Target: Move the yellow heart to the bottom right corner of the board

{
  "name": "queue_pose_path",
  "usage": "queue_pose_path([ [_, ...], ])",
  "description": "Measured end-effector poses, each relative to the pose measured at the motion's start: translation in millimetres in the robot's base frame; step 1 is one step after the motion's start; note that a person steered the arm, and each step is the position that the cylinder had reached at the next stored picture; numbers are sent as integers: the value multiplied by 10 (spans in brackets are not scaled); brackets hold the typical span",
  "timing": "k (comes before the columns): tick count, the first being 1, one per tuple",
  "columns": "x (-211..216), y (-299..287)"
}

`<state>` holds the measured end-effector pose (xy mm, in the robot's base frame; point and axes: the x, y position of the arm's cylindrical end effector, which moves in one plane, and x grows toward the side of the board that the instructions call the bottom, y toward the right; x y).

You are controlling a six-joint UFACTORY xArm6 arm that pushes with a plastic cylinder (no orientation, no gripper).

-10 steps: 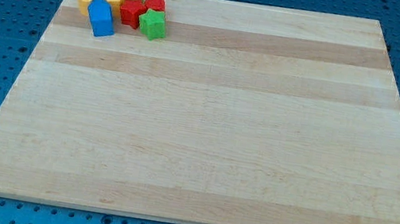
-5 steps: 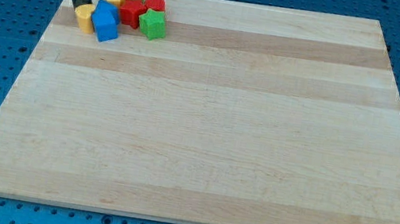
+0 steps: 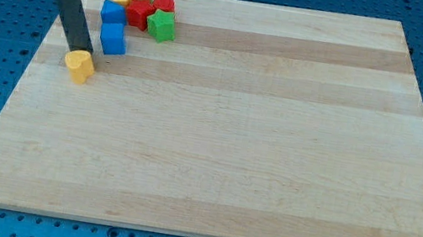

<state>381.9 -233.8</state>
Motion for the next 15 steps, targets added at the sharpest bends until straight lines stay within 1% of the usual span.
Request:
queue_pose_path([
  [2, 337, -160],
  [4, 682, -92],
  [5, 712, 64],
  [6, 795, 362],
  [8, 1206, 796],
  [10, 1348, 1415],
  [11, 1504, 1710],
  [12, 1711, 1868],
  [13, 1818, 2079],
  [15, 1845, 2502],
])
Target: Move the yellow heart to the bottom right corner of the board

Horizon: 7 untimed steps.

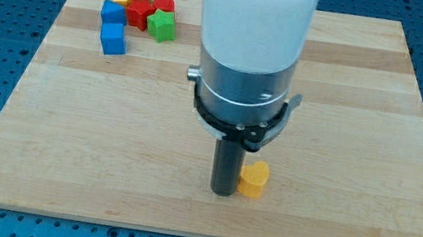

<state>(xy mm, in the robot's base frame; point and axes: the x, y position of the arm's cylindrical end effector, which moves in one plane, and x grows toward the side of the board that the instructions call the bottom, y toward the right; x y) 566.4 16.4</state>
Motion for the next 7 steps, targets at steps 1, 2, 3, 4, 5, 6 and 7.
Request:
queue_pose_path([
  [1, -48, 93],
  [2, -141, 132],
  [3, -169, 316],
  [4, -198, 588],
  [5, -244, 819],
  [6, -251, 1095],
  [7, -308, 1270],
])
